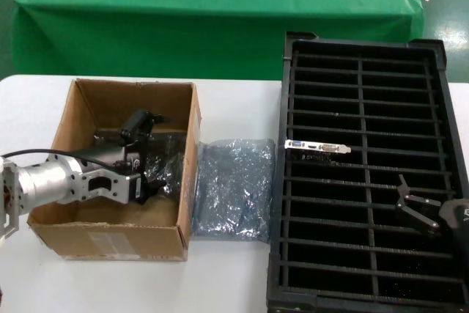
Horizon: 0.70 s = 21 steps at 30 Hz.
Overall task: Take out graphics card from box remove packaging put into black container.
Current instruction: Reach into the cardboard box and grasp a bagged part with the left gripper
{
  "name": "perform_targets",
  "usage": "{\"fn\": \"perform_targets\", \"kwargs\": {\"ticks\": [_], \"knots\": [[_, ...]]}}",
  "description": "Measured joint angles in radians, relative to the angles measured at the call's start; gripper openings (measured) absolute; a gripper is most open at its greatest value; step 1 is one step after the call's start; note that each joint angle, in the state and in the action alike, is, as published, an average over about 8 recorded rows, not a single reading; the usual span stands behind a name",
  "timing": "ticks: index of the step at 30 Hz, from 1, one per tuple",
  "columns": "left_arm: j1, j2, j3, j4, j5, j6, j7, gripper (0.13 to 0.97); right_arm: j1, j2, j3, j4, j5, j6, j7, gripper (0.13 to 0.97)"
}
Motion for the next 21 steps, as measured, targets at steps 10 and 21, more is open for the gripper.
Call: {"fn": "perform_targets", "kwargs": {"ticks": [10,21], "knots": [[-0.043,-0.012,0.020,0.120,0.032,-0.019,0.068,0.966,0.000,0.000,0.000,0.000,0.000,0.000,0.000,0.966],[-0.028,-0.003,-0.051,0.144,-0.026,-0.153,0.179,0.966,0.000,0.000,0.000,0.000,0.000,0.000,0.000,0.966]]}}
